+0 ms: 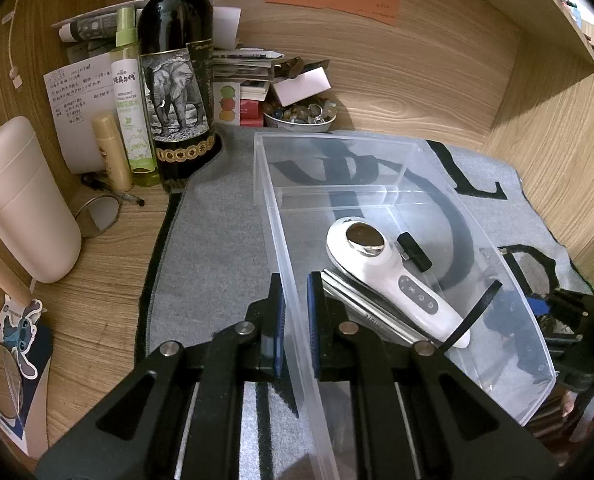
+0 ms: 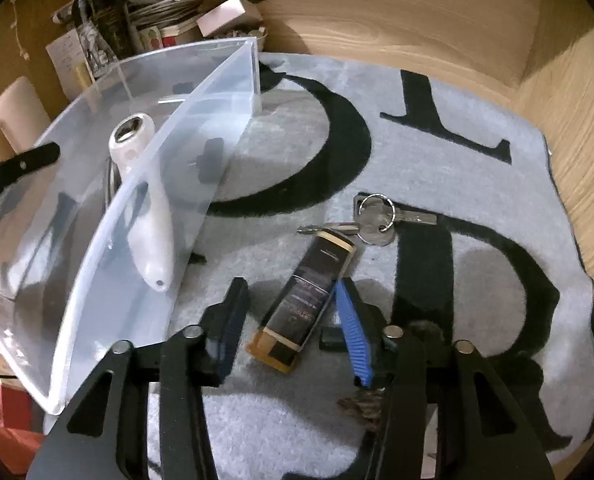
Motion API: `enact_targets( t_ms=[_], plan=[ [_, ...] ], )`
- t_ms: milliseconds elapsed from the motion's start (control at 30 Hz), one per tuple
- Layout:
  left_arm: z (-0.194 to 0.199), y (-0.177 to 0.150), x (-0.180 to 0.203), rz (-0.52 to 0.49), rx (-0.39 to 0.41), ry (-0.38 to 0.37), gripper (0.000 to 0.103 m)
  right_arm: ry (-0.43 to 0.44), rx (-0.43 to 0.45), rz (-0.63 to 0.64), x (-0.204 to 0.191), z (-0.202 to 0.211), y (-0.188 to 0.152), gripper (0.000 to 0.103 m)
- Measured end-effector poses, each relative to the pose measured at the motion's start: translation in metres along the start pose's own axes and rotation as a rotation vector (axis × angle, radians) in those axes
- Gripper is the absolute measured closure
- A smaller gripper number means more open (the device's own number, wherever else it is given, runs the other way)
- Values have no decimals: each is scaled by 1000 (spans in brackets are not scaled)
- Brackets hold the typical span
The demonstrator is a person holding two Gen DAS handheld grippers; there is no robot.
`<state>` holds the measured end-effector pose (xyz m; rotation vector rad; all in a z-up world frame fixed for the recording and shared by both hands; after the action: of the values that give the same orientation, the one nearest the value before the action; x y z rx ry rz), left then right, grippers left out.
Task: Organize rigid objects
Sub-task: 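Grasp the black-and-gold battery with the right gripper, then lower the black-and-gold battery into the box with the right gripper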
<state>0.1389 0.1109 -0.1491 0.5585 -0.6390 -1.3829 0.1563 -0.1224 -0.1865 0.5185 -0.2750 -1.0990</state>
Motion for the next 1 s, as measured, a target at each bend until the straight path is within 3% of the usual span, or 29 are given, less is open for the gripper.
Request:
enact_targets(
  t_ms=[67, 133, 500, 1000],
  plan=[
    [0, 0, 0, -2, 0, 1, 93, 6, 6, -4, 0, -2, 0, 78],
    [0, 0, 0, -2, 0, 1, 93, 13, 8, -16, 1, -2, 0, 81],
    [0, 0, 0, -3, 0, 2, 93, 27, 47, -48, 4, 12, 6, 81],
    [0, 0, 0, -3, 0, 2, 93, 76, 230, 8, -17, 53, 65, 81]
  ],
)
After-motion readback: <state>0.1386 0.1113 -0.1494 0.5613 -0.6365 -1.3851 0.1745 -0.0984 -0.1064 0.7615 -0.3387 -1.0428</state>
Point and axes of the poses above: each gripper's, at about its wrist camera, not at the fingertips, and z roughly against the way its jaws point, x to its right, y to its top, the point moved 5 cm from there along -z, roughly the way its jaws point, and after that the axes turned 2 degrees about -z, right-handed, at the moved point
